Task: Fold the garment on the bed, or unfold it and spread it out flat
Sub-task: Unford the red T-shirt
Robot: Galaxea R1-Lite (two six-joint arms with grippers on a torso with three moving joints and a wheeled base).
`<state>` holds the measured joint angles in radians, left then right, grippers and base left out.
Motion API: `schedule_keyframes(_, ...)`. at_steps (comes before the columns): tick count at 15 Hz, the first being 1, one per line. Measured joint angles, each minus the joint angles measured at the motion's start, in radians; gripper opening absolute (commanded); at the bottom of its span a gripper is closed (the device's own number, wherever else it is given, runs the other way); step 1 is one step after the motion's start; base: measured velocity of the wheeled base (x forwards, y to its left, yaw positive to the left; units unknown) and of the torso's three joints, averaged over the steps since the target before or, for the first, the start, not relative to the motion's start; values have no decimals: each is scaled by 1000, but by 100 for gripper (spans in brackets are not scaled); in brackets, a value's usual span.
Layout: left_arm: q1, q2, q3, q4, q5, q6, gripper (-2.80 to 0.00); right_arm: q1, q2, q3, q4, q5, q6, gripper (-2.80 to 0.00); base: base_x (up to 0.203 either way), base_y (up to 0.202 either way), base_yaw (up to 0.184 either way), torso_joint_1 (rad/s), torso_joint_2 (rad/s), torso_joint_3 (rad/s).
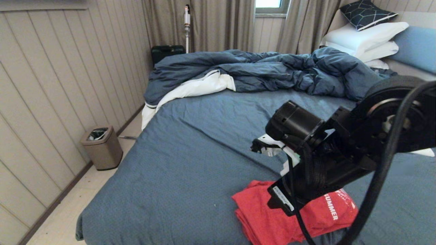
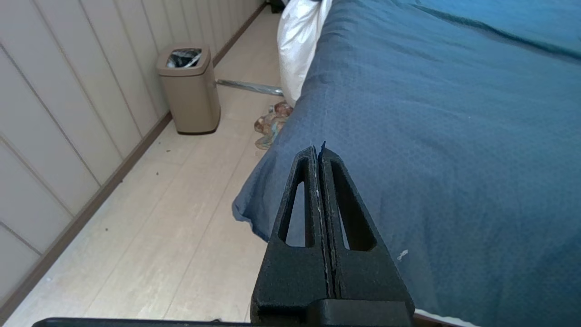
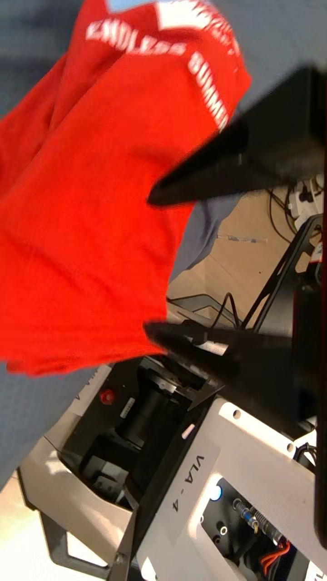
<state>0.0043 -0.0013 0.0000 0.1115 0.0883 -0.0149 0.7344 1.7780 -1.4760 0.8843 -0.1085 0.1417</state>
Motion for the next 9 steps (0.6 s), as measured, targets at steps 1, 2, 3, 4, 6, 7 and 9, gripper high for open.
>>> schedule_keyframes(1,0,0,0,0,0,0,-280,7,13,-3,-1,0,2,0,0,0,0,0,0,0)
schedule_keyframes(2,0,0,0,0,0,0,-280,15,31,-3,-1,0,3,0,0,0,0,0,0,0)
schedule_keyframes(3,0,0,0,0,0,0,-280,21,52,-4,-2,0,5,0,0,0,0,0,0,0)
schedule_keyframes(4,0,0,0,0,0,0,-280,29,73,-4,-2,0,5,0,0,0,0,0,0,0)
schedule_keyframes(6,0,0,0,0,0,0,-280,46,121,-7,-3,-3,6,0,0,0,0,0,0,0)
schedule_keyframes(7,0,0,0,0,0,0,-280,50,145,-14,-4,-4,7,0,0,0,0,0,0,0)
schedule_keyframes(9,0,0,0,0,0,0,-280,59,183,-26,-15,-13,8,0,0,0,0,0,0,0)
